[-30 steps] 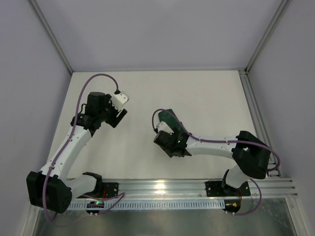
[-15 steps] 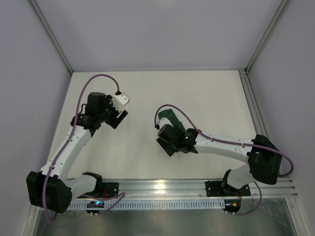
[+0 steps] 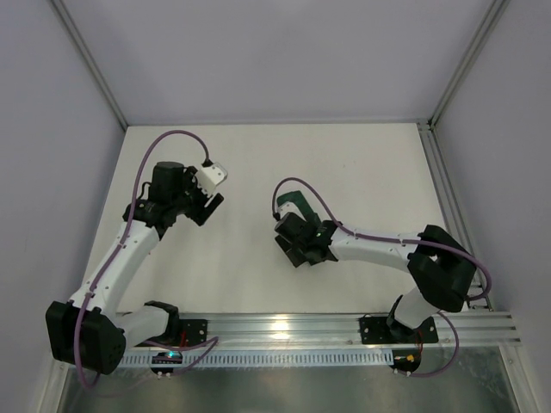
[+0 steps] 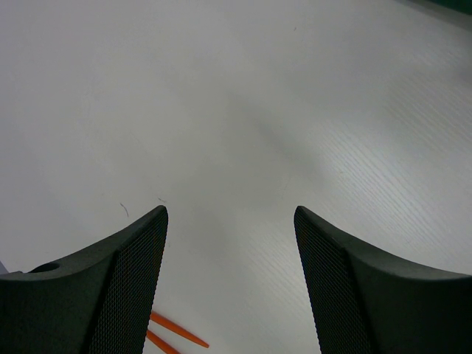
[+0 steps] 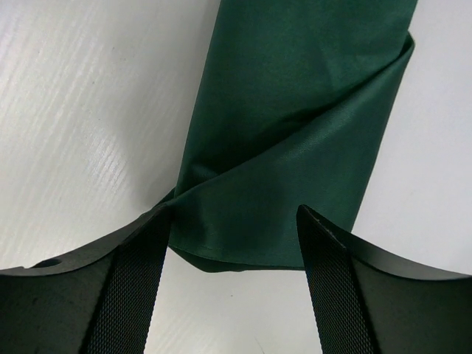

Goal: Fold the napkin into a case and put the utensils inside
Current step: Move the smaller rectangle folded napkin to the center of the board.

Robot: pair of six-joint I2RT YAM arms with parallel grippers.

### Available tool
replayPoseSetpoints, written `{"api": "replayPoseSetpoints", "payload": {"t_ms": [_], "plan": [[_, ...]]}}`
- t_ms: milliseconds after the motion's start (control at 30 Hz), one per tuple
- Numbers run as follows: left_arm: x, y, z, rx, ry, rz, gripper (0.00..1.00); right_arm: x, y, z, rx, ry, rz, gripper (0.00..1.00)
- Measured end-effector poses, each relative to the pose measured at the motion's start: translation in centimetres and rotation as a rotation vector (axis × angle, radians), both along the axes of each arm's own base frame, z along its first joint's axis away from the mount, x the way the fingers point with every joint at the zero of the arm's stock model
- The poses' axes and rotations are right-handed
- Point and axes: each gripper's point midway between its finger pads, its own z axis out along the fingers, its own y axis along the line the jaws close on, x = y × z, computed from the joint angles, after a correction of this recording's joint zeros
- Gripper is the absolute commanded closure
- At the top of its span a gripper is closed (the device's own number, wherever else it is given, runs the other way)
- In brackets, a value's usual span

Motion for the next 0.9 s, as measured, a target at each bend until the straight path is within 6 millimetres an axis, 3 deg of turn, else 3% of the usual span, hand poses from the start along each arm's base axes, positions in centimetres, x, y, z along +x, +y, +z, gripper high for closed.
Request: {"api": "replayPoseSetpoints", "payload": {"t_ms": [133, 600, 900], "plan": [[-0.1, -0.1, 0.0, -0.003, 0.003, -0.004, 0.28, -0.4, -0.3, -1.3, -0.022, 0.025, 0.004, 0.28], [-0.2, -0.4, 0.0, -0.012, 0.006, -0.019, 0.28, -1.5, -0.8, -3.0, -0.064, 0.095, 0.017, 0.31], [-0.3, -0.4, -0.1, -0.014, 0.009, -0.023, 0.29, -1.2, 0.2, -3.4, -0.085, 0.125, 0.022, 0.75]]}}
